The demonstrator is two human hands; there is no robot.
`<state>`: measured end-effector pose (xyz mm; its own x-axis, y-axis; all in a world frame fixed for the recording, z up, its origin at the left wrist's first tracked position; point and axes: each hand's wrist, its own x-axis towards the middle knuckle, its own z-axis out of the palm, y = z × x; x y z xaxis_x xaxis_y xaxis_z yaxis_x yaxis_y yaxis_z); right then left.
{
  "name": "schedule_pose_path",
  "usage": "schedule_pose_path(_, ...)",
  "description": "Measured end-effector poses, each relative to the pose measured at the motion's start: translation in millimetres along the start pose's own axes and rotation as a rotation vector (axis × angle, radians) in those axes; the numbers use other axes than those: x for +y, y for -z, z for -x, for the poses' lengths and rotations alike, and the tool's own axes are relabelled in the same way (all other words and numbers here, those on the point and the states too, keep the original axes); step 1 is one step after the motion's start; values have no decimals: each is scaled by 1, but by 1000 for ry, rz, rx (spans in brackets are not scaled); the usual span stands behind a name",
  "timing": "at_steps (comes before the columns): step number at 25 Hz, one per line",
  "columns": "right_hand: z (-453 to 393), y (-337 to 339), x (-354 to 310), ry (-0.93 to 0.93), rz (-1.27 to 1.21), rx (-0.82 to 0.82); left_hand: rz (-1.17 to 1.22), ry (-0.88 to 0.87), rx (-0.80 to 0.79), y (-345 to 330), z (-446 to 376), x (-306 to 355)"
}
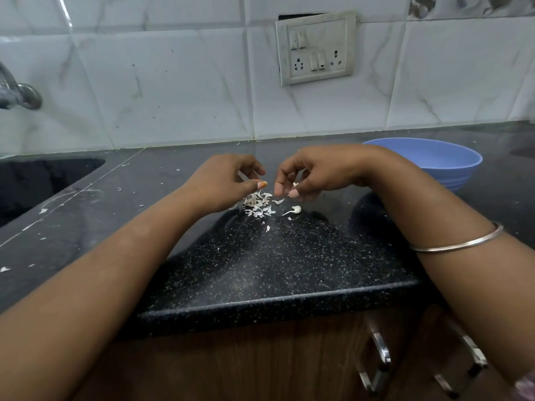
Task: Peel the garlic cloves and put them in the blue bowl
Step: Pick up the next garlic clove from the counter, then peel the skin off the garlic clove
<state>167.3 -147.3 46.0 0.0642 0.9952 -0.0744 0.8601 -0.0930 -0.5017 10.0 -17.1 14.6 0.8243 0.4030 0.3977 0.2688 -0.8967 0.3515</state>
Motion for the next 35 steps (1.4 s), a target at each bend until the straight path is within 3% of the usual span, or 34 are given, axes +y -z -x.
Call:
schedule_pose_path(5, 4, 3, -2, -8, 122, -110, -17, 5, -11, 0, 0, 0)
schedule_pose_path(11, -1, -2, -1, 17, 170, -89, -42, 2, -3, 2, 1, 3)
schedule_pose_path(19, -7, -5, 4, 14, 40, -14, -17, 0, -6, 1, 1, 2)
schedule_pose_path(28, -13, -12, 2, 45, -337, 296, 143, -4, 31, -1, -1, 3)
schedule_pose_path(35, -22, -29, -3, 26, -698, 357, 321, 61, 50, 0, -2, -2)
